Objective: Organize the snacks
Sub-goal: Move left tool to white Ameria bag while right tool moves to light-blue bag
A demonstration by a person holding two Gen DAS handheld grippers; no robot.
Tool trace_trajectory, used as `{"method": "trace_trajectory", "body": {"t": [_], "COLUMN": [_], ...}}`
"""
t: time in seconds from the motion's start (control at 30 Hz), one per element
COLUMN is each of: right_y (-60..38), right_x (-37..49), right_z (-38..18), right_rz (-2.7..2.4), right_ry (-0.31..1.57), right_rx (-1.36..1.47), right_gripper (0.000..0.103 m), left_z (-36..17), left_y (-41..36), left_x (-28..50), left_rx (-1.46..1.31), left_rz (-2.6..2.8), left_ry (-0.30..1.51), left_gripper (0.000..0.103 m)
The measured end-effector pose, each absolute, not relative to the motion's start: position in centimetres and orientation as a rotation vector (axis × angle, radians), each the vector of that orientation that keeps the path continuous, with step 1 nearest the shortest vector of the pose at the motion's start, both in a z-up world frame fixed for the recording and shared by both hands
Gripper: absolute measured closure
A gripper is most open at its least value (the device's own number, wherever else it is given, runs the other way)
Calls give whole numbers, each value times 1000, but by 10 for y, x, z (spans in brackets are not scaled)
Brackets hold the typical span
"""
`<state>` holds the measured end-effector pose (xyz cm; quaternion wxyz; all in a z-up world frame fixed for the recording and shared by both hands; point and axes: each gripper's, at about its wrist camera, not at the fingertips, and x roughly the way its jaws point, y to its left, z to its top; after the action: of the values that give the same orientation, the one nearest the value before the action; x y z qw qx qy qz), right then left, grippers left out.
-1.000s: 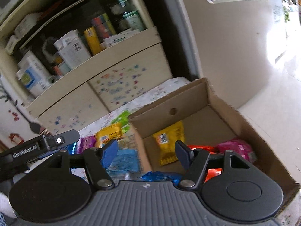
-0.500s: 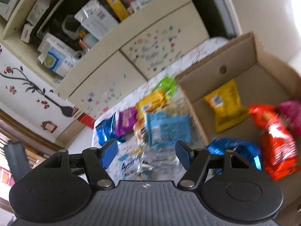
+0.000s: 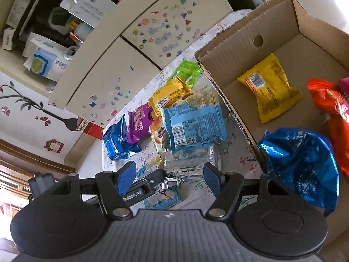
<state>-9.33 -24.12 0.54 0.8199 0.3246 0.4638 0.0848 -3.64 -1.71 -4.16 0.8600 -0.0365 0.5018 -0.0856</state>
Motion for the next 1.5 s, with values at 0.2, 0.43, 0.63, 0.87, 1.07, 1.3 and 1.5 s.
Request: {"method": "trace_trajectory", "body": {"t": [0.2, 0.43, 0.63, 0.87, 1.07, 1.3, 1.5], "right_y": [-239, -234, -228, -213, -209, -213, -218], "right_x": [-90, -82, -70, -56, -46, -44, -47], "right_z": [0, -3, -5, -16, -17, -22, -25], "right_rz": [144, 118, 68, -59, -148, -236, -203], "right_ry": [985, 964, 927, 930, 902, 851, 845], "right_rx": [679, 687, 723, 758, 789, 754, 692], "right_gripper": [29, 25, 18, 16, 16, 40, 62], "left_z": [-48, -52, -52, -52, -53, -54, -54], "left_y": [-21, -3, -1, -1, 0, 0, 2], "left_x": [-38, -44, -51, -52, -54, -57, -57], "left_rx": [-14, 59, 74, 69, 70, 68, 62], "left_rz": [-158, -102, -115, -125, -137, -142, -144], "left_ry": [1039, 1026, 1015, 1019, 1014, 1004, 1013], "left_gripper": [4, 2, 2, 1, 1, 1, 0]}}
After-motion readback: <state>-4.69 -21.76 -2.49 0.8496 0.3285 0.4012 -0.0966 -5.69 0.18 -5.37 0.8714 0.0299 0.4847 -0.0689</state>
